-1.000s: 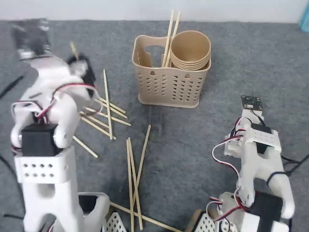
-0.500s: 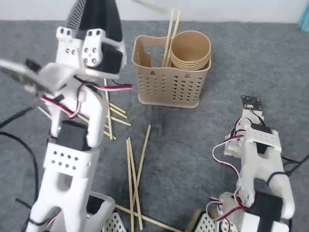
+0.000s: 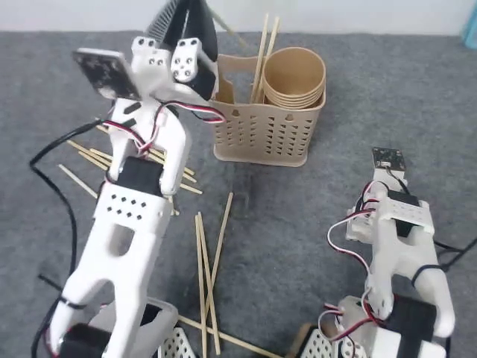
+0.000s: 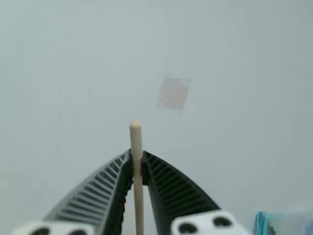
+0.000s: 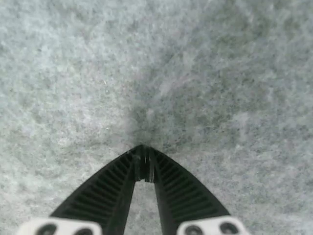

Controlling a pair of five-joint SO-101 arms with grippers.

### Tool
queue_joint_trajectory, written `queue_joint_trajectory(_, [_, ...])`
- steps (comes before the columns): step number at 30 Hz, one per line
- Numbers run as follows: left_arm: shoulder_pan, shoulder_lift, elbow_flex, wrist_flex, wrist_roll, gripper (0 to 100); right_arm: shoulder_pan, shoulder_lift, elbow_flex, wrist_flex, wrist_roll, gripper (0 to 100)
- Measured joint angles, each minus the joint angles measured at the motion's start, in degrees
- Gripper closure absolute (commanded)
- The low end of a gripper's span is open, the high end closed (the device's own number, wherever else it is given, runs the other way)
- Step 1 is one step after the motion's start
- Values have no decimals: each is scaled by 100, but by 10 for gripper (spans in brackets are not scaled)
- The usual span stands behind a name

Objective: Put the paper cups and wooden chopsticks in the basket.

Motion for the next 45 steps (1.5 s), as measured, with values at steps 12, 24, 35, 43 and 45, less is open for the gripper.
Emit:
queue_joint_trajectory(12, [53, 185, 413, 747, -44, 988, 0, 0, 0, 0, 0, 983])
queue_joint_trajectory(24, [554, 1336, 527, 677, -62, 900, 0, 0, 0, 0, 0, 983])
queue_joint_trajectory(35, [290, 853, 580, 1547, -290, 720, 0, 0, 0, -44, 0, 983])
queue_joint_trajectory(43, [-615, -853, 53, 3437, -290, 792, 0, 0, 0, -62, 0, 983])
queue_joint_trajectory(45, [-949, -976, -123, 3631, -290, 826, 0, 0, 0, -62, 0, 983])
